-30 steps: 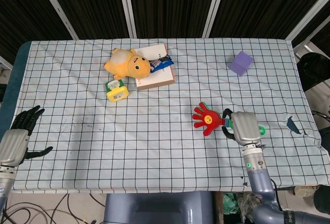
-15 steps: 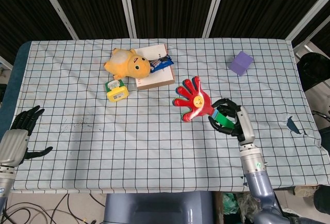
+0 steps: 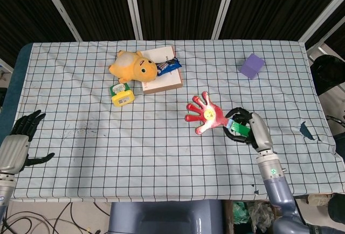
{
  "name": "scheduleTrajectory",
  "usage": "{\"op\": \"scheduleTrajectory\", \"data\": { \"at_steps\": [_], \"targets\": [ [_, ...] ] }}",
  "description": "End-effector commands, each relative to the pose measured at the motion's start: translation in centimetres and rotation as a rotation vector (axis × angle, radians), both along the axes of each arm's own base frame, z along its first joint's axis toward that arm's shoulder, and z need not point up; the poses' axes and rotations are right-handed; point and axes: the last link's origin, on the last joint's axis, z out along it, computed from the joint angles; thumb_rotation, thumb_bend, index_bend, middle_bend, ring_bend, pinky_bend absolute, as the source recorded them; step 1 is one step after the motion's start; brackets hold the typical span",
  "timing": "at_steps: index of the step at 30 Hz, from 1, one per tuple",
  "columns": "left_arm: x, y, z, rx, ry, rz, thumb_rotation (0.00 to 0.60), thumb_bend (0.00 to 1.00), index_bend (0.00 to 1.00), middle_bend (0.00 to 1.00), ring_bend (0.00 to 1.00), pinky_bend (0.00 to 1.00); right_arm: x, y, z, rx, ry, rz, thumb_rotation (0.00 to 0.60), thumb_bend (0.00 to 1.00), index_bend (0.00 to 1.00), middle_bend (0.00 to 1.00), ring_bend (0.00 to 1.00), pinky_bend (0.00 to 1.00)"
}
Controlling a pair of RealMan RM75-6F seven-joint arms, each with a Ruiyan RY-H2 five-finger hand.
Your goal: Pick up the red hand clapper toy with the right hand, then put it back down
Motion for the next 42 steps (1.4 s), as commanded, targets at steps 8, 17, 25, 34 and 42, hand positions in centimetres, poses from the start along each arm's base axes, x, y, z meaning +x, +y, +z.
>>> {"op": "scheduleTrajectory", "data": {
  "at_steps": [8, 17, 25, 34, 42],
  "targets": [
    [0.0, 0.0, 0.0, 0.000, 0.003, 0.001, 0.600, 0.00, 0.00, 0.00, 0.00, 0.02, -1.5, -0.2, -1.0, -0.069, 0.515, -0.119, 0.600, 0.95, 0.88, 0.73, 0.64, 0.70],
    [0.0, 0.0, -0.1, 0.000, 0.000, 0.001, 0.600, 0.00, 0.00, 0.00, 0.00, 0.02, 3.5, 1.0, 0.1, 0.026, -0.321, -0.033, 0.600, 0.95, 0.88, 0.73, 0.64, 0.70],
    [0.0, 0.0, 0.0, 0.000, -0.003, 0.001, 0.600, 0.00, 0.00, 0.00, 0.00, 0.02, 4.6, 1.5, 2.3, 0.001, -0.644, 0.095, 0.600, 0.95, 0.88, 0.73, 0.64, 0.70],
    [0.0, -0.1, -0.1, 0.000, -0.001, 0.002, 0.600, 0.00, 0.00, 0.00, 0.00, 0.02, 2.0, 1.2, 0.6, 0.028, -0.298, 0.087, 0.600, 0.95, 0.88, 0.73, 0.64, 0.70],
    [0.0, -0.1, -0.1, -0.001, -0.003, 0.003, 0.600, 0.00, 0.00, 0.00, 0.00, 0.02, -1.1, 0.2, -3.5, 0.011, 0.422, 0.077, 0.600, 0.91, 0.88, 0.72, 0.64, 0.70]
  ]
}}
